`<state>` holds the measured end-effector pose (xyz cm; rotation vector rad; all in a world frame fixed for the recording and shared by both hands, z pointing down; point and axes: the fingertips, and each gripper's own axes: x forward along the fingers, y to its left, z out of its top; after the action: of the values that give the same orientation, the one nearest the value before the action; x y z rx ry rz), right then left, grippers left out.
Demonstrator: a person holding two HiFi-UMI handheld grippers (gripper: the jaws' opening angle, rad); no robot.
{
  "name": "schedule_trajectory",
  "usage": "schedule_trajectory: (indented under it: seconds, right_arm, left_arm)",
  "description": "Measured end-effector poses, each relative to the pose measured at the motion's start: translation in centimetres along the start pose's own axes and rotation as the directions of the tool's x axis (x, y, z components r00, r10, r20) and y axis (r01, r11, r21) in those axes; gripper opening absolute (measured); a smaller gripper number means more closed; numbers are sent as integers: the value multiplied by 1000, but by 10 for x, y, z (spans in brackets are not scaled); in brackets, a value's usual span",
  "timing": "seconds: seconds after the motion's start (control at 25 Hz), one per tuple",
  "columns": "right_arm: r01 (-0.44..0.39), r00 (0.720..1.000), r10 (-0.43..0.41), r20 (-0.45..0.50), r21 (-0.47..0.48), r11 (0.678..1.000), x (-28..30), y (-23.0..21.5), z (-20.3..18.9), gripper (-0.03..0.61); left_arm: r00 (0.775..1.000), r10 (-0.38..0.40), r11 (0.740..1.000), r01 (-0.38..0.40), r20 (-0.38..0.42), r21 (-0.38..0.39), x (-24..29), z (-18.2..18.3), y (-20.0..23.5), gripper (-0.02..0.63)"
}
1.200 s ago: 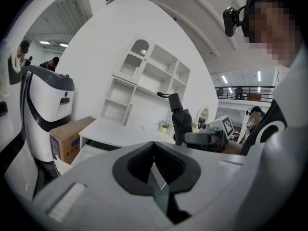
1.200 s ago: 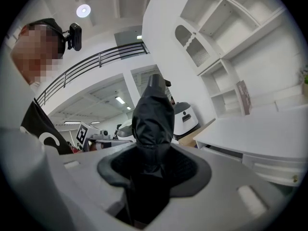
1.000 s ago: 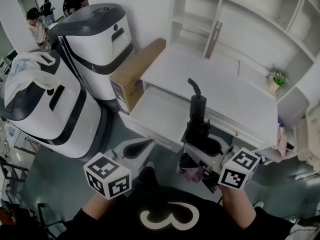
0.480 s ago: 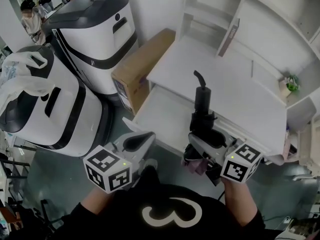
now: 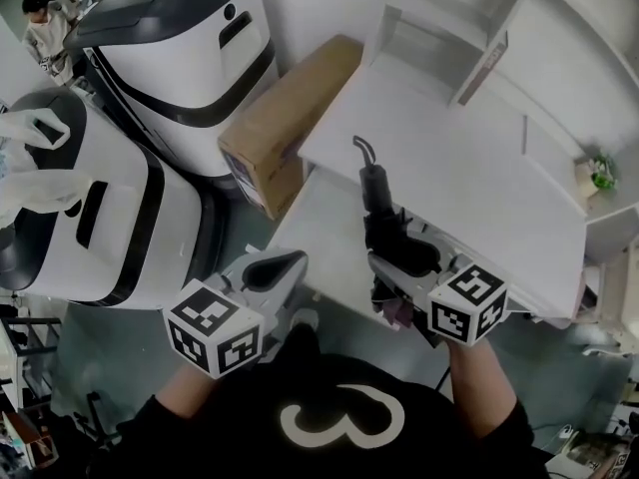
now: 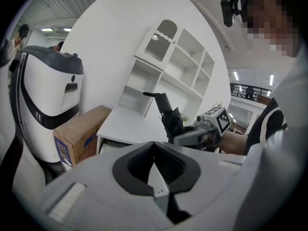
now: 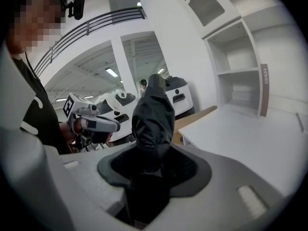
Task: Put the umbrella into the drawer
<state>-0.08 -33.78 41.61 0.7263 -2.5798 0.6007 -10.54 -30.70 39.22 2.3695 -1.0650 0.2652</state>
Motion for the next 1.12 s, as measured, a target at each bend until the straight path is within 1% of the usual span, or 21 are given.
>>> schedule_trajectory:
  seconds: [0.16, 0.32, 0.48, 0.6, 0.72, 0.92, 1.04, 1.12]
  right_arm:
    - [-17, 998, 15, -67, -32, 999, 31, -18, -10, 189]
    - [-13, 988, 3, -154, -70, 997, 64, -36, -33, 189]
    - [-19, 969, -3, -247, -87, 996, 97, -50, -63, 189]
    - [-18, 948, -19, -318, -113, 993, 122, -60, -88, 189]
    - [-13, 921, -42, -388, -139, 990, 143, -72, -113, 189]
    - [-18, 860, -78, -504, -182, 983, 173, -88, -153, 189]
    - [-7, 810, -124, -573, -222, 975, 187, -102, -183, 190]
    - [-22, 771, -151, -618, -263, 965, 197, -111, -202, 190]
  left_arm:
    - [1000, 14, 1000, -14, -14, -12, 17, 2, 29, 8]
    - [998, 44, 999, -45, -52, -27, 32, -8, 57, 8]
    - [995, 58, 997, -62, -78, -53, 39, -18, 77, 8]
    - [993, 64, 995, -71, -100, -67, 40, -27, 91, 8]
    - [990, 71, 993, -81, -118, -85, 41, -35, 102, 8]
    - [987, 75, 989, -91, -143, -112, 42, -45, 118, 8]
    - [984, 77, 988, -97, -159, -119, 42, -50, 128, 8]
    - [983, 78, 987, -100, -165, -126, 43, -54, 134, 8]
